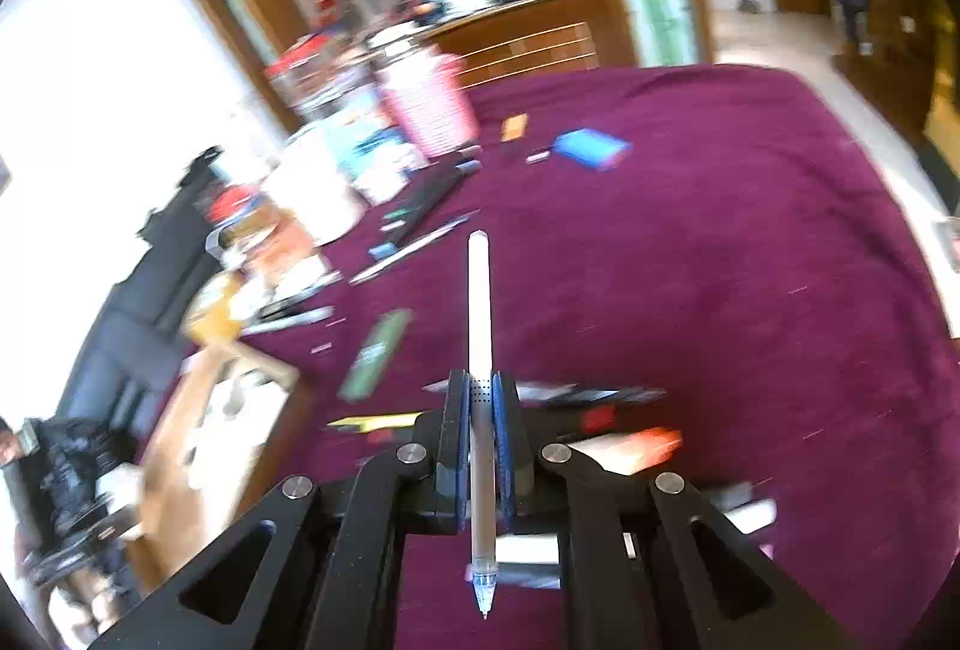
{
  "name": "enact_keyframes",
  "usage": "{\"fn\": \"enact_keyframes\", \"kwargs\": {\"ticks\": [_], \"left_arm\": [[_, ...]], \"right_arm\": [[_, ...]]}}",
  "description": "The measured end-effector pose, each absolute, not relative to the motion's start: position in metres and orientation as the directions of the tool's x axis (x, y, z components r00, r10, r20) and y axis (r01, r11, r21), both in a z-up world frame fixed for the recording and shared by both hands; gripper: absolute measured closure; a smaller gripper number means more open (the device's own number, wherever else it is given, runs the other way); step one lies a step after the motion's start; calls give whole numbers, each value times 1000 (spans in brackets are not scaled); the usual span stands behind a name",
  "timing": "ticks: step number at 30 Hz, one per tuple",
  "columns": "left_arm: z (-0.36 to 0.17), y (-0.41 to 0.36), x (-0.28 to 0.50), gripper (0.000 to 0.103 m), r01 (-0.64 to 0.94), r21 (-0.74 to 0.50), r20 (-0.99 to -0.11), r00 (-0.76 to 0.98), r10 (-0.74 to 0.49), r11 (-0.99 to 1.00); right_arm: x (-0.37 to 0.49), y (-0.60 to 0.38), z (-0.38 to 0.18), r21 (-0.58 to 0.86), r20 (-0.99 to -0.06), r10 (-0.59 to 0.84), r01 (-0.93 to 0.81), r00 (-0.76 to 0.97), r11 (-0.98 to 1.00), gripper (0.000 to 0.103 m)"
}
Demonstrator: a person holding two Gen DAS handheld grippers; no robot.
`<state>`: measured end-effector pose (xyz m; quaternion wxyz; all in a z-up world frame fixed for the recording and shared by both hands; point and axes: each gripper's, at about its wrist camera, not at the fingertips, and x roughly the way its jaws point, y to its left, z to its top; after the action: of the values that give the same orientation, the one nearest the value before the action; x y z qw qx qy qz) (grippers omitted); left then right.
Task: Organize rigid objects
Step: 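Grasp the white blue-tipped pen with the right tool while the left tool holds the card over the tray, then lower the card into the tray and open the left tool while the right tool drops the pen in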
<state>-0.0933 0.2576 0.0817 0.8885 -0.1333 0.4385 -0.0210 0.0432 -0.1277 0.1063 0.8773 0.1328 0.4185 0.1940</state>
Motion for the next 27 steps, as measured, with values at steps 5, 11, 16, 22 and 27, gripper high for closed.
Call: {"fn": "enact_keyframes", "kwargs": {"ticks": [5,11,16,22,27], "left_arm": [[69,268,-71,31,-119,-184,-815,574,-83,976],[50,286,-38,31,-189,-89,-860,510,20,978],[39,282,-16,31,-170,-74,-885,466,14,983],[37,293,-19,31,-179,-165,-886,458,-66,970],[55,306,-41,31,-166,-268,-841,521,-146,949]], "right_arm": [[28,-63,96,476,-672,566,-308,477,824,94],[23,15,80,522,-675,640,-376,368,766,94],[26,63,66,537,-692,657,-396,299,745,94],[35,105,50,529,-728,648,-416,224,739,93],[44,134,37,497,-773,607,-417,185,761,93]]}}
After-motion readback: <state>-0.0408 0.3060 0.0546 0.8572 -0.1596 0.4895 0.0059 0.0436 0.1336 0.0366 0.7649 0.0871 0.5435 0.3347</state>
